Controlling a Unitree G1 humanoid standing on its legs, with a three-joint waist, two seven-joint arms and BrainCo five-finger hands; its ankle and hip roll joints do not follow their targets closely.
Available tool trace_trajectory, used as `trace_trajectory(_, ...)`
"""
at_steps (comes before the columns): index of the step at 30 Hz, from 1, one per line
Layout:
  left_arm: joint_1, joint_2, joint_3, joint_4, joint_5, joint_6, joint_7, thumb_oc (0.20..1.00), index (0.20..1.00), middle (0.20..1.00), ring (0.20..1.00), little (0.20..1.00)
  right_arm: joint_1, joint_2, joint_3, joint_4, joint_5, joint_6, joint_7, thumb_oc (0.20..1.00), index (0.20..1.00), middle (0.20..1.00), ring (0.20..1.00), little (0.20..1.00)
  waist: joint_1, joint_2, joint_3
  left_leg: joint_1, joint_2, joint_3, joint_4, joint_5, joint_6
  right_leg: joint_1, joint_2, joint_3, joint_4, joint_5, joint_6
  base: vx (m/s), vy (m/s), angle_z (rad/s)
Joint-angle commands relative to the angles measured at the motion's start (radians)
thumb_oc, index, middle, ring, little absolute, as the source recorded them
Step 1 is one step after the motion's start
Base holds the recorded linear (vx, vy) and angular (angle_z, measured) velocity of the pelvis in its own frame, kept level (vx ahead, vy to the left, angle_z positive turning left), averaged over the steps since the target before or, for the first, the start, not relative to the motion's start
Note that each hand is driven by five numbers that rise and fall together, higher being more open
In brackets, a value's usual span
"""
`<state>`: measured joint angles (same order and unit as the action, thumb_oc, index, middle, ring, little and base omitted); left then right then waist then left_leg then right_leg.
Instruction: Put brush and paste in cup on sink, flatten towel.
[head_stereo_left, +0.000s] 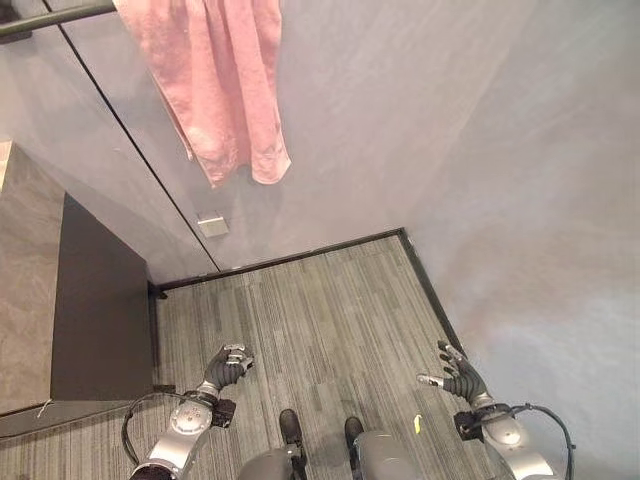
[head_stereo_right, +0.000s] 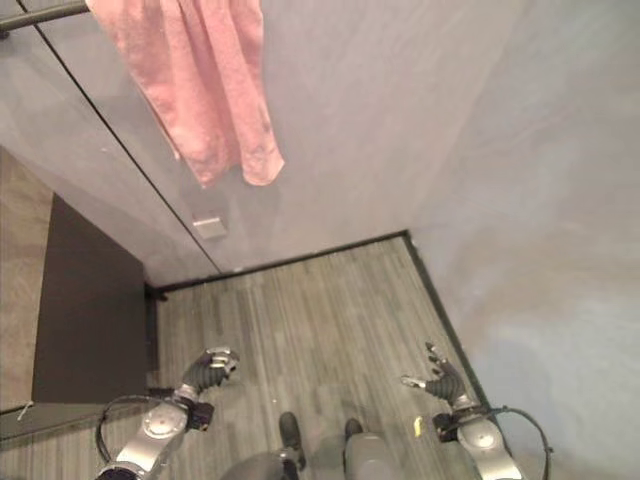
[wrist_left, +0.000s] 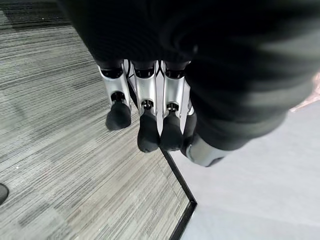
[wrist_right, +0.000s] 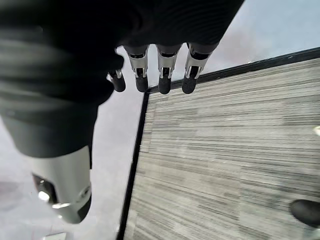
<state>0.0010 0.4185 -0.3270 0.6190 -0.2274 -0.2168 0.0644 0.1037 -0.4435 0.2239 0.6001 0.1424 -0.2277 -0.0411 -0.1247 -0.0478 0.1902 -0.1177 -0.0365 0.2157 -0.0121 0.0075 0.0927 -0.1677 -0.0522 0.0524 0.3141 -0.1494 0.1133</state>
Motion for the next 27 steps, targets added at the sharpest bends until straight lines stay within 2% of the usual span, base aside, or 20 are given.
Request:
trace_trajectory(1,0.034,0.032,0.036,-0.068,0.003,-0.044,0.002,0.200,0.200,0.200,0.200,0.200,-0.010,0.024,0.005,-0.034,-0.008,-0.030,-0.016,1.000,1.000,1.000,1.000,1.000,-0.001,-0.005,-0.021,0.007,0.014,-0.021,0.066,-0.049,-0.049,0.001,-0.124,0.000,0.062,0.376,0.075,0.02,0.114,0.00)
trace_trajectory(3,0.039,0.037,0.035,-0.072,0.003,-0.042,-0.002,0.200,0.200,0.200,0.200,0.200,-0.013,0.029,0.009,-0.031,-0.006,-0.034,-0.016,1.000,1.000,1.000,1.000,1.000,-0.005,0.009,-0.009,0.033,0.021,-0.024,0.025,-0.027,-0.039,-0.048,-0.104,-0.010,0.163,0.398,0.071,0.01,0.122,-0.09)
trace_trajectory(4,0.039,0.037,0.035,-0.073,0.003,-0.042,-0.002,0.200,0.200,0.200,0.200,0.200,-0.013,0.028,0.009,-0.031,-0.006,-0.034,-0.016,1.000,1.000,1.000,1.000,1.000,-0.005,0.009,-0.009,0.034,0.020,-0.024,0.023,-0.025,-0.039,-0.050,-0.104,-0.009,0.165,0.397,0.071,0.03,0.058,-0.04)
trace_trajectory(5,0.041,0.037,0.035,-0.074,0.007,-0.041,-0.003,0.200,0.200,0.200,0.200,0.200,-0.010,0.028,0.010,-0.025,-0.003,-0.034,-0.013,1.000,1.000,1.000,1.000,1.000,-0.013,0.012,-0.011,0.040,0.020,-0.038,0.012,-0.023,-0.041,-0.062,-0.071,0.017,0.168,0.382,0.070,0.06,0.011,0.04)
trace_trajectory(6,0.038,0.032,0.031,-0.068,0.013,-0.038,-0.009,0.200,0.200,0.200,0.200,0.200,-0.004,0.031,0.009,-0.023,0.009,-0.037,-0.006,1.000,1.000,1.000,1.000,1.000,-0.028,0.013,-0.012,0.047,0.014,-0.054,0.009,-0.024,-0.043,-0.067,-0.024,0.043,0.145,0.317,0.058,0.06,0.038,0.20)
trace_trajectory(9,0.030,0.036,0.040,-0.058,0.011,-0.043,-0.002,0.200,0.200,0.200,0.200,0.200,-0.005,0.032,0.013,-0.022,0.004,-0.038,-0.010,1.000,1.000,1.000,1.000,1.000,-0.016,0.002,-0.007,0.045,0.014,-0.035,0.021,-0.038,-0.049,-0.093,-0.064,-0.045,0.055,0.299,0.057,0.03,0.020,0.26)
trace_trajectory(12,0.020,0.029,0.039,-0.046,0.001,-0.047,0.000,0.200,0.200,0.200,0.200,0.200,-0.010,0.030,0.014,-0.006,0.016,-0.041,-0.009,1.000,1.000,1.000,1.000,1.000,-0.037,0.004,0.013,0.047,0.011,-0.055,0.040,-0.054,-0.054,-0.160,-0.039,0.007,-0.006,0.293,0.068,0.07,-0.001,-0.12)
trace_trajectory(14,0.012,0.025,0.043,-0.038,-0.001,-0.048,0.002,0.200,0.200,0.200,0.200,0.200,-0.011,0.027,0.012,-0.013,0.018,-0.043,-0.011,1.000,1.000,1.000,1.000,1.000,-0.047,0.000,0.025,0.060,0.005,-0.059,0.053,-0.073,-0.056,-0.190,-0.050,0.019,-0.062,0.317,0.072,0.13,-0.016,0.04)
trace_trajectory(16,0.004,0.022,0.039,-0.037,0.004,-0.051,0.001,0.200,0.200,0.200,0.200,0.200,-0.010,0.020,0.002,-0.011,0.014,-0.043,-0.018,1.000,1.000,1.000,1.000,1.000,-0.063,-0.007,0.041,0.090,-0.012,-0.083,0.080,-0.109,-0.058,-0.217,-0.077,0.037,-0.147,0.375,0.089,0.22,-0.041,0.20)
trace_trajectory(18,0.002,0.019,0.039,-0.032,0.005,-0.052,0.004,0.200,0.200,0.200,0.200,0.200,-0.011,0.020,0.000,-0.006,0.014,-0.042,-0.020,1.000,1.000,1.000,1.000,1.000,-0.068,-0.009,0.045,0.107,-0.017,-0.092,0.080,-0.120,-0.059,-0.216,-0.082,0.038,-0.175,0.388,0.094,0.20,-0.033,0.37)
trace_trajectory(20,-0.004,0.012,0.042,-0.022,0.006,-0.052,0.009,0.200,0.200,0.200,0.200,0.200,-0.010,0.020,-0.005,-0.012,0.013,-0.041,-0.019,1.000,1.000,1.000,1.000,1.000,-0.070,-0.015,0.044,0.128,-0.028,-0.104,0.093,-0.149,-0.062,-0.222,-0.101,0.021,-0.229,0.406,0.100,0.28,-0.066,0.41)
trace_trajectory(21,-0.009,0.005,0.040,-0.015,0.004,-0.050,0.014,0.200,0.200,0.200,0.200,0.200,-0.009,0.018,-0.007,-0.017,0.009,-0.039,-0.020,1.000,1.000,1.000,1.000,1.000,-0.068,-0.023,0.043,0.145,-0.038,-0.111,0.107,-0.171,-0.063,-0.217,-0.107,-0.013,-0.245,0.415,0.103,0.23,-0.065,0.14)
trace_trajectory(23,-0.010,0.005,0.040,-0.015,0.004,-0.050,0.014,0.200,0.200,0.200,0.200,0.200,-0.009,0.017,-0.007,-0.017,0.009,-0.038,-0.020,1.000,1.000,1.000,1.000,1.000,-0.070,-0.022,0.045,0.146,-0.037,-0.113,0.108,-0.172,-0.063,-0.214,-0.107,-0.016,-0.246,0.415,0.103,0.17,-0.048,0.28)
trace_trajectory(25,-0.008,-0.010,0.032,-0.006,0.003,-0.046,0.013,0.200,0.200,0.200,0.200,0.200,0.005,0.009,-0.010,-0.029,0.004,-0.033,-0.013,1.000,1.000,1.000,1.000,1.000,-0.060,-0.027,0.031,0.182,-0.048,-0.119,0.126,-0.195,-0.071,-0.191,-0.095,-0.083,-0.227,0.387,0.093,0.30,-0.095,0.41)
trace_trajectory(27,-0.021,-0.020,0.015,0.001,0.006,-0.045,0.011,0.200,0.200,0.200,0.200,0.200,0.010,-0.004,-0.017,-0.034,0.009,-0.035,-0.014,1.000,1.000,1.000,1.000,1.000,-0.068,-0.019,0.023,0.183,-0.040,-0.137,0.178,-0.190,-0.090,-0.181,-0.077,-0.069,-0.212,0.371,0.080,0.21,-0.093,0.01)
